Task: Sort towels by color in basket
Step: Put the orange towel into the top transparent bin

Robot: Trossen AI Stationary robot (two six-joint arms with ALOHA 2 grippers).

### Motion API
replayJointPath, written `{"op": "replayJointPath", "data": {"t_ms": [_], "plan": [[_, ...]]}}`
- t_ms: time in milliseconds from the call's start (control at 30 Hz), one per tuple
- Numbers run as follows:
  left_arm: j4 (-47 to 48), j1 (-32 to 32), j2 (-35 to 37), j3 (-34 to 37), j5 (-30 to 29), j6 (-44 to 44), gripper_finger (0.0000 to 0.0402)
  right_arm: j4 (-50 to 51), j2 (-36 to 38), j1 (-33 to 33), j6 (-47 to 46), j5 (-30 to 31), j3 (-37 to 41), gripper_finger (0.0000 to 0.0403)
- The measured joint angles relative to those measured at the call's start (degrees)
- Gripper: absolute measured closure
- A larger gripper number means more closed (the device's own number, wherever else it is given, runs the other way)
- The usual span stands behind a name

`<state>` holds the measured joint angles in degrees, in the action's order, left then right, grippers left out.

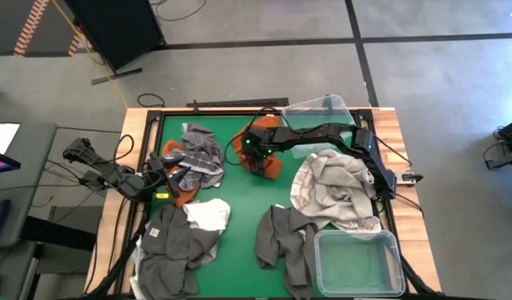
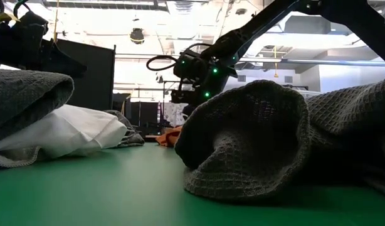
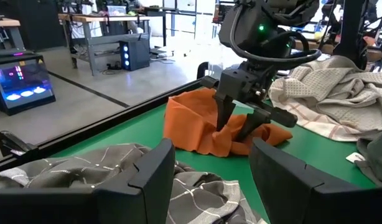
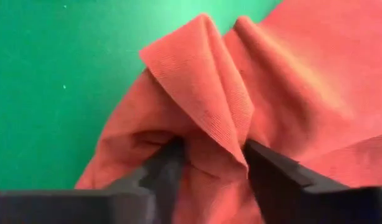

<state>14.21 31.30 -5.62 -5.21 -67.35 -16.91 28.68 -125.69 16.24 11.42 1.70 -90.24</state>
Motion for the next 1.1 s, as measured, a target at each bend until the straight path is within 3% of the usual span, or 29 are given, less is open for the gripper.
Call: {"op": "replayJointPath", "data": {"t_ms": [233,567,967,1100], "plan": [[0.01,0.01,-0.01,0.0,0.0,0.0,0.0203,1.08,0.0,-0.93,0.96,0.37,0.0,0.0377],[0.0,0.01,-0.01,0.0,-0.02,0.0,0.0203,3.97,3.04,-4.75,2.13,-0.03,0.51,0.0377],[-0.02,-0.01,0.0,0.0,-0.03,0.0,0.0203,2.78,20.27,-8.85,6.17,13.88,0.32,0.0377],[-0.02,-0.02,-0.01,0.0,-0.02,0.0,0.0203,2.97,26.63,-8.89,6.51,15.74,0.28,0.0377]]}}
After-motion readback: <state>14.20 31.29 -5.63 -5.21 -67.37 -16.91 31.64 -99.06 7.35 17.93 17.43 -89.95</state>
